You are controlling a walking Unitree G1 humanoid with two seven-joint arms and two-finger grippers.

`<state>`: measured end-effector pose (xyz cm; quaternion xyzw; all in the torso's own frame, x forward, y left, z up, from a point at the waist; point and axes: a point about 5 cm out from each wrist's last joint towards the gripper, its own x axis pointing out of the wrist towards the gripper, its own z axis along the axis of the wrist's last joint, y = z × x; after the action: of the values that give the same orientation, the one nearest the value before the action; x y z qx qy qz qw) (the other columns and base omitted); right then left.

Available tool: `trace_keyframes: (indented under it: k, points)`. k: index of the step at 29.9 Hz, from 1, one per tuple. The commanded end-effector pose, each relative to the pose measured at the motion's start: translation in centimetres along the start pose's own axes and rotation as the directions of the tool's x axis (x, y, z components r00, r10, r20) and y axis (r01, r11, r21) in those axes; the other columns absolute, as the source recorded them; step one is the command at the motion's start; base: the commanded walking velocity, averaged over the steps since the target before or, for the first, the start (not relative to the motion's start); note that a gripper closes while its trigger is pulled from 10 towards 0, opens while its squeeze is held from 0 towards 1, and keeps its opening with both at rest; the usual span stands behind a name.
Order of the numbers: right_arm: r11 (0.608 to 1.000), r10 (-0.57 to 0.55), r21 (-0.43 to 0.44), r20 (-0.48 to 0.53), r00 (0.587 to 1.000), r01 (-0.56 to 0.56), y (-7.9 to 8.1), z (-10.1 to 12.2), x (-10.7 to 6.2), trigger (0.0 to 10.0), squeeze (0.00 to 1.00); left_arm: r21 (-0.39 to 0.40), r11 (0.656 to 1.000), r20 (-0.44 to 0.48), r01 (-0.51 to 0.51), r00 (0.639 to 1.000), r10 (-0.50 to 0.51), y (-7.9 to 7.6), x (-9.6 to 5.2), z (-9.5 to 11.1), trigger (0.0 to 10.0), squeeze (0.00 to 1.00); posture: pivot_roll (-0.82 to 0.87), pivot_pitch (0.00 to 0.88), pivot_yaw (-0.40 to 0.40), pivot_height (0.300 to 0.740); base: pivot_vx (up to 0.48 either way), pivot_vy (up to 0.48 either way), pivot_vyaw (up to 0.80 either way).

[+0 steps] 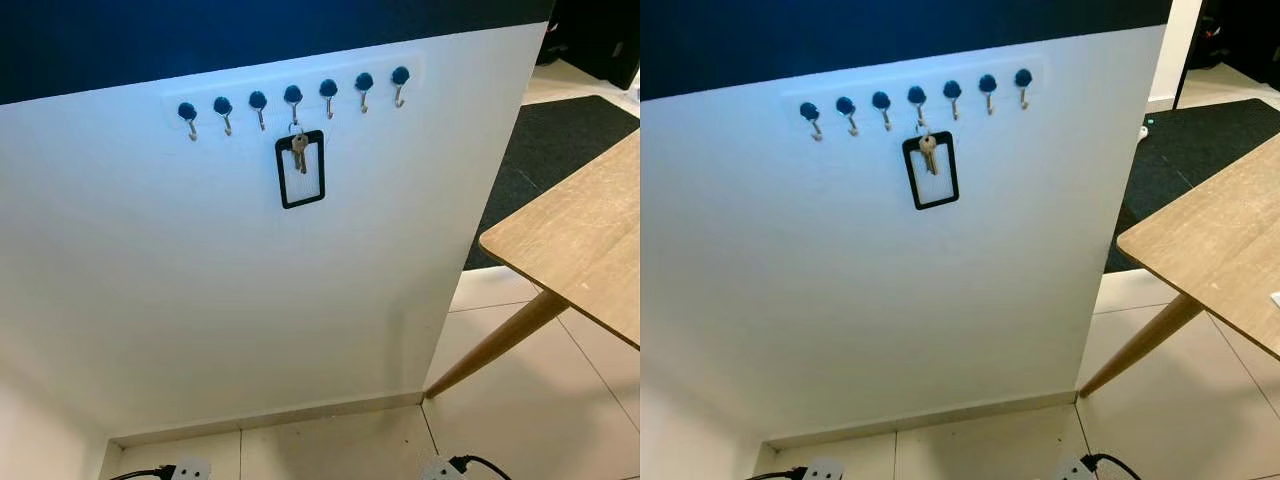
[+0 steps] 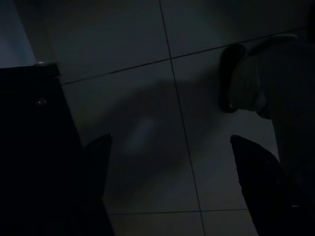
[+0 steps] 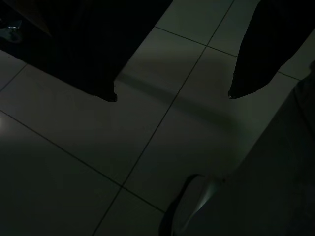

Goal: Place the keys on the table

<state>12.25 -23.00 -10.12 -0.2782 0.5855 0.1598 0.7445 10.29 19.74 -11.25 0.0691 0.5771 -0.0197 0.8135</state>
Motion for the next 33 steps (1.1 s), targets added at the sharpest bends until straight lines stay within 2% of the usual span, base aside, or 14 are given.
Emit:
trace_keyframes:
  k: [1, 10, 18, 23, 30, 33]
  points:
    - [1.000, 0.018, 0.000, 0.017, 1.000, -0.018, 0.6, 0.5, 0.1, 10.0, 0.00, -0.001, 1.000, -0.008, -0.001, 1.000, 0.001, 0.1, 0.0, -0.2, 10.0, 0.00, -0.08, 0.069, 0.072, 0.740, -0.412, 0.000, 0.00]
    - [0.999, 0.039, -0.002, 0.060, 0.997, -0.039, 2.4, 3.4, 0.3, 10.0, 0.00, -0.009, 1.000, -0.009, -0.003, 1.000, 0.003, 0.2, 0.0, -0.2, 10.0, 0.00, -0.08, 0.069, 0.074, 0.740, -0.466, 0.000, 0.00]
    - [0.999, 0.044, -0.001, 0.064, 0.997, -0.045, 2.9, 3.8, 0.3, 10.0, 0.00, -0.005, 1.000, -0.011, -0.001, 1.000, 0.001, 0.2, 0.0, -0.3, 10.0, 0.00, -0.08, 0.072, 0.076, 0.740, -0.480, 0.000, 0.00]
    - [0.999, 0.037, 0.003, 0.056, 0.998, -0.037, 2.0, 3.3, 0.3, 10.0, 0.00, -0.004, 1.000, -0.012, 0.001, 1.000, -0.001, 0.2, 0.0, -0.3, 10.0, 0.00, -0.08, 0.072, 0.076, 0.740, -0.480, 0.000, 0.00]
    - [1.000, 0.004, 0.011, 0.019, 1.000, -0.004, -1.1, 0.6, -0.1, 10.0, 0.00, 0.001, 1.000, -0.011, 0.003, 1.000, -0.003, 0.3, 0.0, -0.3, 10.0, 0.00, -0.08, 0.072, 0.076, 0.740, -0.480, 0.000, 0.00]
    - [1.000, 0.003, 0.011, 0.016, 1.000, -0.003, -1.2, 0.4, -0.2, 10.0, 0.00, 0.001, 1.000, -0.011, 0.003, 1.000, -0.003, 0.3, 0.0, -0.3, 10.0, 0.00, -0.08, 0.072, 0.076, 0.740, -0.480, 0.000, 0.00]
